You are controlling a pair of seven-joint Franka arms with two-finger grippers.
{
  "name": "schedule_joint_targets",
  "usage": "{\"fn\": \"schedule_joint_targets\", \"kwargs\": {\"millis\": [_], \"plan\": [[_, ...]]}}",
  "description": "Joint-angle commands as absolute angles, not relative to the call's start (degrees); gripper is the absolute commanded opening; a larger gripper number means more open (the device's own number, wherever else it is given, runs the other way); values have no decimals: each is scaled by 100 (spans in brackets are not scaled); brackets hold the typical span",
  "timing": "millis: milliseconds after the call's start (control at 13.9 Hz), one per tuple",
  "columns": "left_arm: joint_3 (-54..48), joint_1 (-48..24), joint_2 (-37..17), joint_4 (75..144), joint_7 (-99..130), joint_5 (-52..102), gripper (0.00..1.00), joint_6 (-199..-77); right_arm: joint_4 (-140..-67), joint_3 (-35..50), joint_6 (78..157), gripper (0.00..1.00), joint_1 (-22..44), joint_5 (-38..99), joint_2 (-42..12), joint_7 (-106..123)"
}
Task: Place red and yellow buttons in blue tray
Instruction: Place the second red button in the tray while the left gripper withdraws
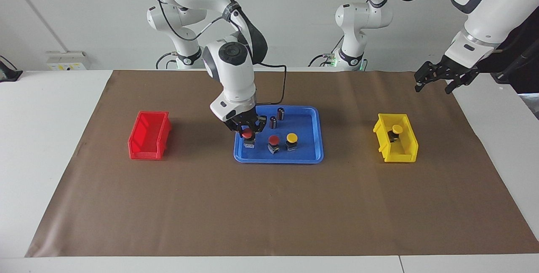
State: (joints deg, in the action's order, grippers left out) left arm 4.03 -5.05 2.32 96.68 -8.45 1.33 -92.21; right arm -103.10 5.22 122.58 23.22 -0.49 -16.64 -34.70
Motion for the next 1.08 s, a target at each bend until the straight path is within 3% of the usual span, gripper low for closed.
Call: {"fn": "schedule_joint_targets", "kwargs": {"millis": [0, 432, 504, 576, 648, 792, 1008], "plan": [[378, -475, 422, 9949, -888, 193, 100, -9202, -10721, 527, 12593, 21, 2391, -18, -1555, -3630], [378, -316, 404, 9940, -949, 167, 100, -9404, -10890, 519, 13016, 27, 2400, -61, -1784, -3744], [378, -316, 413, 9993, -949, 167, 100, -9483, -10890, 519, 13008, 37, 2399, -70, -1784, -3744], [387, -308, 491, 10219, -941, 167, 100, -9718, -10872, 519, 12973, 74, 2408, -88, -1784, -3753], [387, -282, 614, 10544, -940, 167, 100, -9999, -10811, 519, 12903, 99, 2400, -105, -1775, -3753], [378, -290, 712, 11151, -949, 167, 100, -10614, -10435, 484, 12562, 100, 2330, -132, -1740, -3736], [378, -299, 633, 11661, -879, 167, 95, -11020, -9381, 483, 11307, 100, 1839, -596, -1697, -3561]]}}
